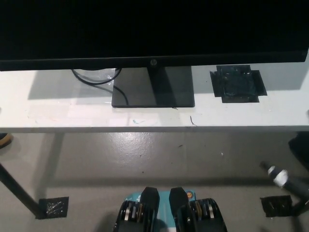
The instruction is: The monitor is placed at the center of the table and the robot uses both its hand to grab the left and right sides of the monitor to tilt the angle of the monitor downwards
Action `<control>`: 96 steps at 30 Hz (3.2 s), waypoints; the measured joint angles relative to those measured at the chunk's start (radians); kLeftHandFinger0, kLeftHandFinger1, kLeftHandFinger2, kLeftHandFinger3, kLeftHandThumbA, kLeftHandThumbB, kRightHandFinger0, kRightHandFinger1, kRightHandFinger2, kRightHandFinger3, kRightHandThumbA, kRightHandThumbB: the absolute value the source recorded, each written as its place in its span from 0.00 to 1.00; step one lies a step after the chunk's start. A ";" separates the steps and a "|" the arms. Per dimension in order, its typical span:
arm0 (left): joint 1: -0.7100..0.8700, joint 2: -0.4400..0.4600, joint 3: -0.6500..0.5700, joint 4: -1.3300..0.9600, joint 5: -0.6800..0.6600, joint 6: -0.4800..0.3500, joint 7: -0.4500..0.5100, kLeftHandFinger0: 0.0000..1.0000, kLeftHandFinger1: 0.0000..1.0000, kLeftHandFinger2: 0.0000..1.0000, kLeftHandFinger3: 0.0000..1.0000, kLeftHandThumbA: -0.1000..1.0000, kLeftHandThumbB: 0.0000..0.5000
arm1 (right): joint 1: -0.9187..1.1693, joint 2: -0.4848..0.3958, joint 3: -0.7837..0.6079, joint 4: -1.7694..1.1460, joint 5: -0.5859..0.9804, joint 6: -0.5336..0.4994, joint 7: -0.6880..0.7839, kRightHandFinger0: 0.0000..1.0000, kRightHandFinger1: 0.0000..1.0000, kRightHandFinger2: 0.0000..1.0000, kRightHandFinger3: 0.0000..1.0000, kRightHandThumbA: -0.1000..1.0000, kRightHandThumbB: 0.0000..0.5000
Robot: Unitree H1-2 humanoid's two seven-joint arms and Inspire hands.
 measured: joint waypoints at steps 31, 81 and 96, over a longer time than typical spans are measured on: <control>-0.414 0.317 0.015 0.552 0.049 0.088 -0.086 1.00 1.00 1.00 1.00 0.89 0.70 | -0.611 -0.144 -0.215 0.638 0.365 0.113 0.430 1.00 1.00 1.00 1.00 1.00 1.00; -0.872 0.295 -0.417 1.155 0.280 0.077 -0.160 1.00 1.00 1.00 1.00 0.99 1.00 | -0.987 -0.194 -0.164 1.203 0.447 0.448 1.214 1.00 1.00 1.00 1.00 0.63 0.91; -0.947 0.290 -0.464 1.202 0.309 0.047 -0.178 1.00 1.00 1.00 1.00 0.95 0.98 | -1.051 -0.229 -0.164 1.258 0.436 0.486 1.318 1.00 1.00 1.00 1.00 0.57 1.00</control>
